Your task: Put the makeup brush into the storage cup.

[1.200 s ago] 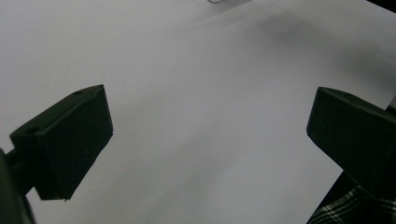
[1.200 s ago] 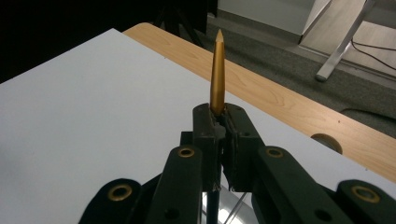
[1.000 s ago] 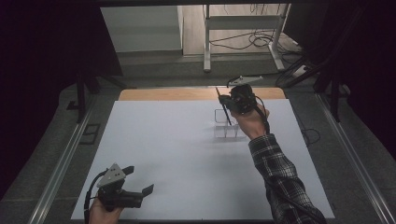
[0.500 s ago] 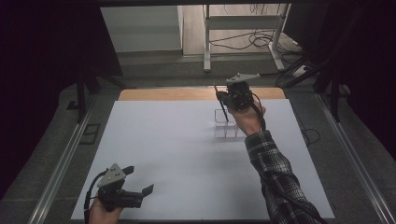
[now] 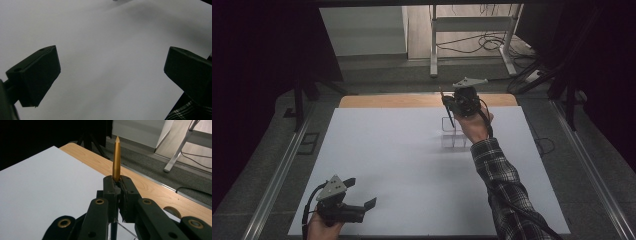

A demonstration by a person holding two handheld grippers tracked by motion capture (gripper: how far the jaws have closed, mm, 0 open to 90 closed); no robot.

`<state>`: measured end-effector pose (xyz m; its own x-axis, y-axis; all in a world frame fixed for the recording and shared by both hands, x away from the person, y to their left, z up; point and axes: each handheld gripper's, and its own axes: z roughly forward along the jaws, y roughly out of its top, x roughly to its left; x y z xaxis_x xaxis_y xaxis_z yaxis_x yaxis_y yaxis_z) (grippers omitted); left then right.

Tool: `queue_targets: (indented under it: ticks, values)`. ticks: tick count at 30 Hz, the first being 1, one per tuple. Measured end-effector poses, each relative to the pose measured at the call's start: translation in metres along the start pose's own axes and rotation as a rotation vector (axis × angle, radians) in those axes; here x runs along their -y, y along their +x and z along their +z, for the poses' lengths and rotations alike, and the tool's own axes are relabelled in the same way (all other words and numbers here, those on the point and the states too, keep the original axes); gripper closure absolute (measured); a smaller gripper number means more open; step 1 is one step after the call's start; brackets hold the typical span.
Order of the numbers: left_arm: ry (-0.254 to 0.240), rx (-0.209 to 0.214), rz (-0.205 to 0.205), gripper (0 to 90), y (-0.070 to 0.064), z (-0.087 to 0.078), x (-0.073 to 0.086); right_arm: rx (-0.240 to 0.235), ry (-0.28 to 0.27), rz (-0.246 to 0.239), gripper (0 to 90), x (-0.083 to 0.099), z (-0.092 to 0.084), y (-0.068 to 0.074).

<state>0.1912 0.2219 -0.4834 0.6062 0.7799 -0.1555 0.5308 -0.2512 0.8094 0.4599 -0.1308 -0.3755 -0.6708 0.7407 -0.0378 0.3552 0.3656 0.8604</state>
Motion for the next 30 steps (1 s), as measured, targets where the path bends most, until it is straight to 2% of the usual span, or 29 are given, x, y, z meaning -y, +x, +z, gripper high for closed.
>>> queue_targets:
  ticks: [30]
  values:
    - [0.010, 0.002, 0.005, 1.1, -0.001, 0.001, 0.000, 0.007, 0.029, 0.006, 83.5, 0.019, 0.019, 0.001]
